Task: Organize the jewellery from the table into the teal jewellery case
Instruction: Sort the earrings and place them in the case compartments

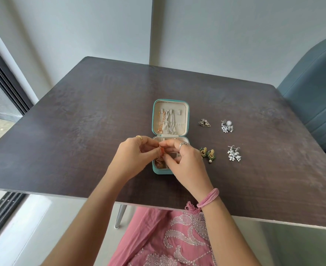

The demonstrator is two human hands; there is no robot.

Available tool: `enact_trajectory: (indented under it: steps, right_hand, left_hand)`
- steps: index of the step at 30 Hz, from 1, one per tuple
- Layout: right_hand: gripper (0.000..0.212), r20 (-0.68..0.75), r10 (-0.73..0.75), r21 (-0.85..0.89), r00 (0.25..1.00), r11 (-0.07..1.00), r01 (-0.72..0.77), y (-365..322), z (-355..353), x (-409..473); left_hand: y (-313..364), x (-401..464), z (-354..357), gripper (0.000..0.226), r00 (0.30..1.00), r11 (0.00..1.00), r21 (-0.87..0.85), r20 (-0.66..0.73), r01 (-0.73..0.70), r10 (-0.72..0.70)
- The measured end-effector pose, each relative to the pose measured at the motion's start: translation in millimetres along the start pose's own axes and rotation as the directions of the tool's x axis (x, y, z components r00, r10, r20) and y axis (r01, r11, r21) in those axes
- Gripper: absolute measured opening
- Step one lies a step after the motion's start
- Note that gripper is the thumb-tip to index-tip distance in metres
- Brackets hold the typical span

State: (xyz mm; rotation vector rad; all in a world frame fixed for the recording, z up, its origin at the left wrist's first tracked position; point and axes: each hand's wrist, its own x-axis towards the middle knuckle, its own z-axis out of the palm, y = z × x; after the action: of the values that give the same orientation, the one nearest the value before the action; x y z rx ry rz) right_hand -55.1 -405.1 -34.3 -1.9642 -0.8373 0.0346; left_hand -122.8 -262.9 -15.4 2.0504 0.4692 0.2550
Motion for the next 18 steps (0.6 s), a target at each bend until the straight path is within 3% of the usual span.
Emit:
enact_trajectory:
  steps: [10, 18]
  right_hand:
    - [0.028, 0.12, -0.002, -0.007, 0.993, 1.0, 0.002, -5.9, -7.5, -0.2]
    - [0.037, 0.261, 0.02, 0.062, 0.965, 0.997, -0.038, -6.4, -14.8, 1.4]
  left_hand:
    - [1.2, -9.1, -3.8, 0.003, 1.0, 0.984, 0.177, -0.016, -0.003, 0.005]
    - [-2.4, -15.6, -4.0, 0.008, 0.998, 0.995, 0.093, -0.055, 0.028, -0.022]
